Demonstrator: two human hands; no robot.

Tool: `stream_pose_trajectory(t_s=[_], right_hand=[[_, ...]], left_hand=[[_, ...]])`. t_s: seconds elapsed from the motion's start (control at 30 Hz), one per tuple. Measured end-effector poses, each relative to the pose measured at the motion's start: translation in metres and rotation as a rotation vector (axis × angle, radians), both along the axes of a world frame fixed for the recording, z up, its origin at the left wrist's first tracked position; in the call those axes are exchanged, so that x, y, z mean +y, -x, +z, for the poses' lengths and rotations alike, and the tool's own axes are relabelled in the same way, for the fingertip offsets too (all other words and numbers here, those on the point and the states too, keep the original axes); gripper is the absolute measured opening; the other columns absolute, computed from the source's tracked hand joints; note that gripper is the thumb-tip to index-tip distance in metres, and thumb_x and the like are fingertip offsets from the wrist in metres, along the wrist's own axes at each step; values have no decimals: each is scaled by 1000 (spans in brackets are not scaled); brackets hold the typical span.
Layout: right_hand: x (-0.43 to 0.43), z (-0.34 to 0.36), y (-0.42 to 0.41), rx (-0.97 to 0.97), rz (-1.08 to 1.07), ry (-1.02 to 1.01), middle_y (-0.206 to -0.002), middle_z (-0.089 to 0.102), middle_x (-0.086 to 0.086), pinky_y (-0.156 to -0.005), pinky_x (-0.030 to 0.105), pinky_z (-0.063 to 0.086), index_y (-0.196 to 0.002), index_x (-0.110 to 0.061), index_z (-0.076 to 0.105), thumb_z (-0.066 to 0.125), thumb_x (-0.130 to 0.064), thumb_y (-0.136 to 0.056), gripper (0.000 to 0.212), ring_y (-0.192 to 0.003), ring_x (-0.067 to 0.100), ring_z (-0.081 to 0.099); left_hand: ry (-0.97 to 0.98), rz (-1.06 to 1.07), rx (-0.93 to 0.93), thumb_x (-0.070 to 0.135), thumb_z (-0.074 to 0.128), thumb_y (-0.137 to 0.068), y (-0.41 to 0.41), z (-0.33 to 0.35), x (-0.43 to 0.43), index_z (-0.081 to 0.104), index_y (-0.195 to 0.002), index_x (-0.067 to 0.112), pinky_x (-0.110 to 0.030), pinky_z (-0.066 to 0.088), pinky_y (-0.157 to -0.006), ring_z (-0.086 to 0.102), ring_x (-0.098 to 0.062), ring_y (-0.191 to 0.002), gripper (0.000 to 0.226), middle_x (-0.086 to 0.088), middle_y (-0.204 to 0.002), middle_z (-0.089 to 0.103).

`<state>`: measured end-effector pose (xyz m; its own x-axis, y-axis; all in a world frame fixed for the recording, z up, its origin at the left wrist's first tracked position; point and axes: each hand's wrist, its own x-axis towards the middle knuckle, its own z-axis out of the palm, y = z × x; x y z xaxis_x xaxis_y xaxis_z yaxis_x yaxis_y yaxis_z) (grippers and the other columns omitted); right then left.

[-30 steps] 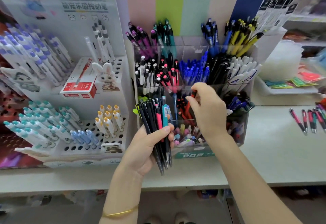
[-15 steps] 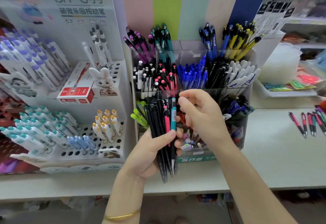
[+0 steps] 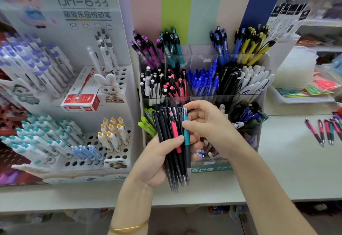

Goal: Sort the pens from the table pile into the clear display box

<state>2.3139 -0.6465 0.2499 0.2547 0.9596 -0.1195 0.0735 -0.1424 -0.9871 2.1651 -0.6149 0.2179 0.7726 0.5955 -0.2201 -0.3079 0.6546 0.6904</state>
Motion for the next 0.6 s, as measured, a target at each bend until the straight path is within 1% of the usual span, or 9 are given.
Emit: stream_pose_trajectory(t_s=[0.1, 0.17, 0.23, 0.3, 0.4, 0.47, 0.53, 0.6], right_hand=[[2, -1, -2, 6, 6, -9, -88, 57, 6, -53, 23, 47, -110, -16, 55, 66, -2, -85, 31, -57, 12, 56], [3, -2, -2, 10, 14, -11, -88, 55, 7, -53, 20, 46, -112, -17, 54, 65, -1, -86, 33, -57, 10, 54], [3, -2, -2, -4, 29, -10, -90, 54, 8, -53, 21, 46, -117, -21, 52, 63, 0, -87, 38, -56, 10, 54], [1, -2, -4, -36, 41, -3, -94, 54, 8, -55, 23, 47, -118, -24, 53, 62, -1, -88, 39, -57, 12, 56], [-1, -4, -11, -101, 32, 22, -99, 56, 7, -57, 24, 46, -110, -28, 56, 64, -6, -86, 33, -64, 15, 57], [-4, -4, -16, -121, 23, 36, -100, 56, 6, -57, 23, 45, -109, -27, 56, 65, -6, -86, 32, -66, 14, 57], [-6, -2, -19, -106, 25, 41, -100, 55, 6, -57, 25, 47, -112, -22, 55, 64, -4, -87, 32, -60, 11, 56], [-9, 1, -20, -80, 31, 37, -101, 54, 5, -54, 25, 50, -115, -18, 54, 62, -1, -88, 33, -52, 10, 54]], left_hand=[[12, 20, 18, 5, 55, -81, -1, 5, -1, 63, -105, -3, -36, 59, -61, 71, -29, -82, 27, -18, -92, 68], [5, 29, 24, 5, 56, -80, -3, 7, -2, 62, -106, -3, -36, 59, -59, 71, -28, -77, 28, -19, -87, 69], [5, 18, 22, 3, 54, -81, -5, 8, -2, 61, -102, -4, -34, 58, -59, 67, -24, -69, 23, -16, -80, 66], [20, -7, 17, 2, 53, -84, -7, 8, -3, 58, -102, -4, -32, 57, -59, 63, -21, -65, 20, -13, -77, 62], [31, -47, 22, 0, 59, -87, -10, 4, -1, 56, -107, -4, -31, 56, -58, 61, -20, -65, 21, -13, -80, 62], [34, -68, 32, 1, 61, -81, -13, 2, 0, 55, -111, -4, -30, 55, -58, 61, -21, -66, 31, -14, -82, 62], [25, -79, 43, 1, 60, -79, -15, 1, 0, 53, -116, -4, -31, 56, -59, 62, -22, -68, 38, -16, -84, 62], [7, -74, 41, -3, 60, -82, -18, 1, -1, 53, -119, -3, -33, 57, -61, 63, -23, -70, 38, -17, -88, 63]])
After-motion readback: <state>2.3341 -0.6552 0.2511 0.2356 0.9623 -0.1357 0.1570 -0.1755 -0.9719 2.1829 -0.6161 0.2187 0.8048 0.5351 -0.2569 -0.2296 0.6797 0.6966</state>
